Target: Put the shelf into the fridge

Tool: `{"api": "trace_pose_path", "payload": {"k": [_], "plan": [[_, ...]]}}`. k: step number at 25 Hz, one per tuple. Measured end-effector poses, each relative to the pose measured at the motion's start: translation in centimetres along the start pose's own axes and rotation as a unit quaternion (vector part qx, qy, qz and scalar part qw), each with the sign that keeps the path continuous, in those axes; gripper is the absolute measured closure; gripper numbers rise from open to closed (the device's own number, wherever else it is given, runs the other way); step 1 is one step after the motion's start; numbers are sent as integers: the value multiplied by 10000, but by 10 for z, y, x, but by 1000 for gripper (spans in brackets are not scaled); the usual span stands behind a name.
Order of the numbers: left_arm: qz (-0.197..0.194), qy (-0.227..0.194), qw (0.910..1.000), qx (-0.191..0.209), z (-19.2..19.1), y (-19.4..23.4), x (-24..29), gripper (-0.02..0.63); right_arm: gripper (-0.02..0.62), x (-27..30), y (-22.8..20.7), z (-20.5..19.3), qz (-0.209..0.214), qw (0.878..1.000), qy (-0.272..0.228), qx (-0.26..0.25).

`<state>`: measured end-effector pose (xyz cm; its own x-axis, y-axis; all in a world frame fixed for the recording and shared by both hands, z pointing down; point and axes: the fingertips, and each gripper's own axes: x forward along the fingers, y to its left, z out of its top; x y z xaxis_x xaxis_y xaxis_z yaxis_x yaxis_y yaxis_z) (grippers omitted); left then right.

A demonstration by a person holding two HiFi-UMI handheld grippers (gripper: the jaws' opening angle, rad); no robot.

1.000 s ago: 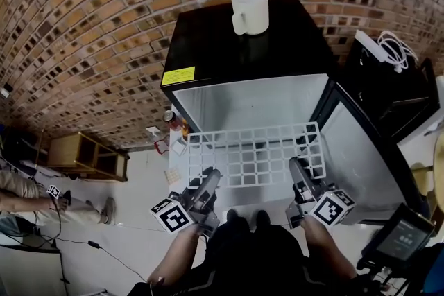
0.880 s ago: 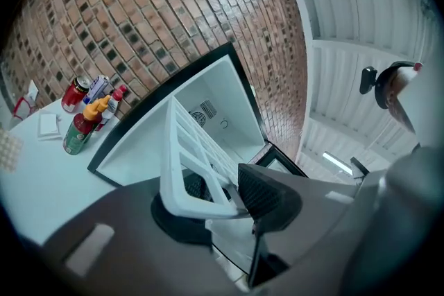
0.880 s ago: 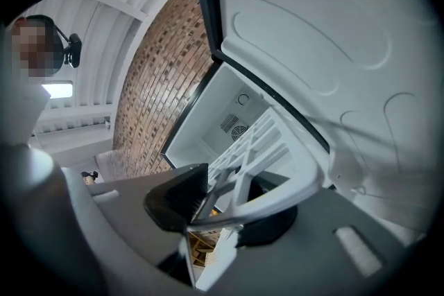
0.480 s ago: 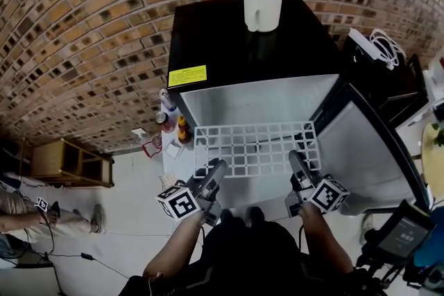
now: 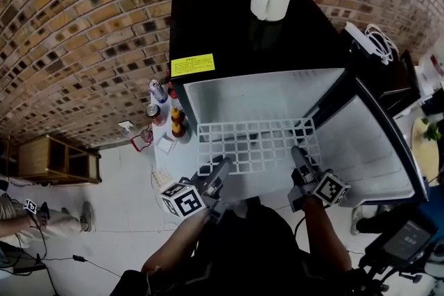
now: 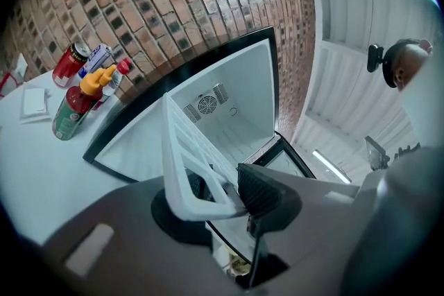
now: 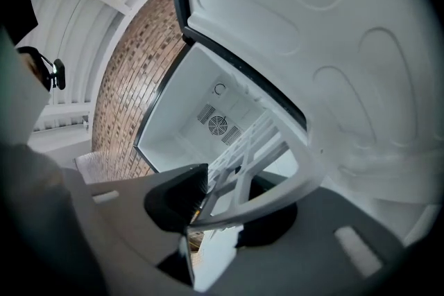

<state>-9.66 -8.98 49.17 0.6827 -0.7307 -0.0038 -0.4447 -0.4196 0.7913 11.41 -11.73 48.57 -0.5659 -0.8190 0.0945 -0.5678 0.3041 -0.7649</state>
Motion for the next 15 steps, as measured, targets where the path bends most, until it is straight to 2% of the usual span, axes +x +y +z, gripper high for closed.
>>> {"api": "trace_pose_path", "payload": {"k": [5, 10, 15], "plan": [[33, -40, 9999, 101, -6, -4, 16, 495, 464, -2, -13, 13, 84, 10000, 29, 30], [214, -276, 9994, 71, -12, -3, 17, 495, 466, 3, -29, 18, 177, 9997, 185, 13], [435, -303, 9985, 93, -14, 3, 19, 495, 465, 8, -44, 12, 200, 9993, 302, 92]]}}
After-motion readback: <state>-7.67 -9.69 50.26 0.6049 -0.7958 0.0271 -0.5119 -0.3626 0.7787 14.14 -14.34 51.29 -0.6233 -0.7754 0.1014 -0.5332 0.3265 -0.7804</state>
